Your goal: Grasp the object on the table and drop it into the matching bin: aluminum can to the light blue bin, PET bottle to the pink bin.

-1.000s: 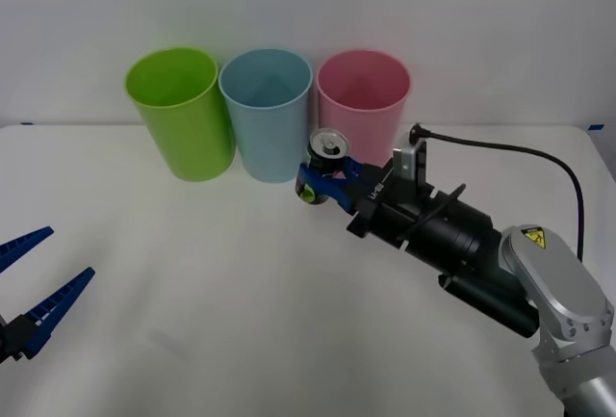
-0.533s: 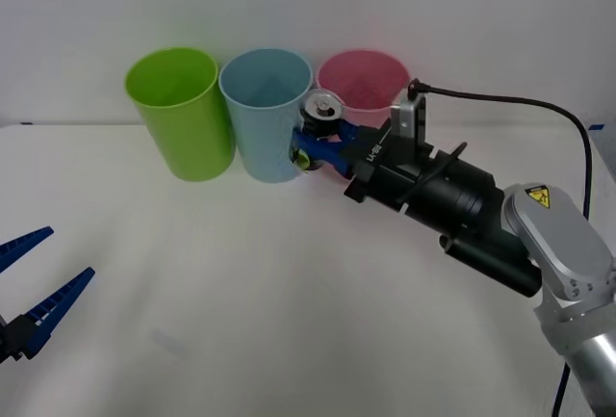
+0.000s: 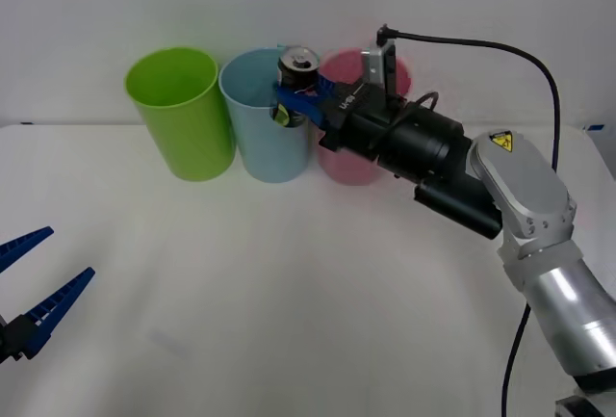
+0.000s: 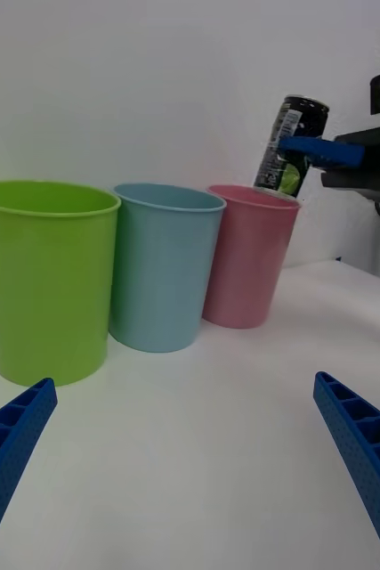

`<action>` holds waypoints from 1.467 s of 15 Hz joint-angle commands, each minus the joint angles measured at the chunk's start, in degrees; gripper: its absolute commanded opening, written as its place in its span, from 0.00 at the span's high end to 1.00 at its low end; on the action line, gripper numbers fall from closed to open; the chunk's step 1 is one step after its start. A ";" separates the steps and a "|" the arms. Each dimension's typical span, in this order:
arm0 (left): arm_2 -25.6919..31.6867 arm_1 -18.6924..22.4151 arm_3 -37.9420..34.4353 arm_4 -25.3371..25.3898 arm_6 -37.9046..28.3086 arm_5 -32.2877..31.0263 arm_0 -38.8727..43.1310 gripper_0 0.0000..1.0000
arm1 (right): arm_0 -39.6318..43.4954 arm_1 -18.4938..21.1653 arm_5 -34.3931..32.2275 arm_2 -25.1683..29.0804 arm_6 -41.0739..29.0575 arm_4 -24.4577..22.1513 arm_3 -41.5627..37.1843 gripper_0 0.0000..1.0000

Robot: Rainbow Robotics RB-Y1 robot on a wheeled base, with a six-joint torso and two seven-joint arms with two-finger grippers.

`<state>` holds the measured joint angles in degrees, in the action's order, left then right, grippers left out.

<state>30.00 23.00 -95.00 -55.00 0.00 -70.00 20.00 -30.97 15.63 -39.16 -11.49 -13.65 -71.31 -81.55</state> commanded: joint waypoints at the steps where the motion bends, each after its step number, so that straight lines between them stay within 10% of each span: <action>1: 0.00 0.00 0.00 0.00 0.00 0.00 0.00 0.00 | -3.92 -3.94 0.32 2.88 -0.24 -4.10 4.91 1.00; 10: 0.00 0.00 0.00 0.00 0.00 0.00 0.00 0.00 | -12.97 -16.51 1.63 15.80 -0.24 -18.69 15.90 1.00; 22: 0.00 0.00 0.00 0.00 0.00 0.00 0.00 0.00 | -14.47 -16.63 8.40 16.94 0.38 -22.73 17.65 1.00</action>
<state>30.00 23.00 -95.00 -55.00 0.00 -70.00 20.00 -45.44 -1.00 -30.87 5.52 -13.28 -94.02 -63.90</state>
